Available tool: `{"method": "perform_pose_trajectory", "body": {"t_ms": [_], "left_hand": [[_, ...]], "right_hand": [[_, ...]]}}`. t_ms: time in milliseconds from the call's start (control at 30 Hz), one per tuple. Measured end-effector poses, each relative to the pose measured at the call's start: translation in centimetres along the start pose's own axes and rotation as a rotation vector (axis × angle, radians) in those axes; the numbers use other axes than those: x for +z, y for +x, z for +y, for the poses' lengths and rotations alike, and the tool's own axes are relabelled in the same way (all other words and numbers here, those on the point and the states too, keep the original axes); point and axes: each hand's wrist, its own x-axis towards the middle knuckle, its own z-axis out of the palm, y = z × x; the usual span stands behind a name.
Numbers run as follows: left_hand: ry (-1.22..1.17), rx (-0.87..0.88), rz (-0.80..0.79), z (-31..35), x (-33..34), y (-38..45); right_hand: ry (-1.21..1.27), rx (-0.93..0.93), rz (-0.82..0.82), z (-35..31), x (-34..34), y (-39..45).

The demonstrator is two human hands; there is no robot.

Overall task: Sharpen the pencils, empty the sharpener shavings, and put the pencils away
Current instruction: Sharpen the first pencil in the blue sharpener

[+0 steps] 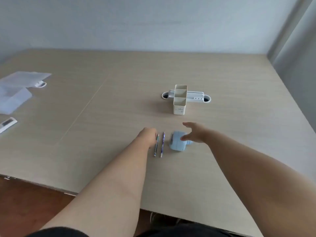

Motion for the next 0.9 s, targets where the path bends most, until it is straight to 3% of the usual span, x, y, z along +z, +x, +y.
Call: {"method": "perform_pose_trajectory", "body": {"t_ms": [200, 467, 700, 900], "left_hand": [[-0.099, -0.148, 0.023, -0.8, 3.6, 0.9], [-0.282, -0.179, 0.05, -3.2, 4.3, 1.6], [-0.363, 0.071, 0.163, -5.6, 1.6, 0.3], [-0.143, 0.321, 0.147, -6.9, 1.3, 1.4]], "right_hand": [[-0.014, -0.013, -0.007, 0.9, 2.5, 0.9], [-0.001, -0.032, 0.1, 2.2, 3.3, 1.8], [-0.046, -0.039, 0.125, 2.3, 3.8, 1.7], [-0.059, -0.019, 0.141, 2.1, 4.0, 1.5]]}}
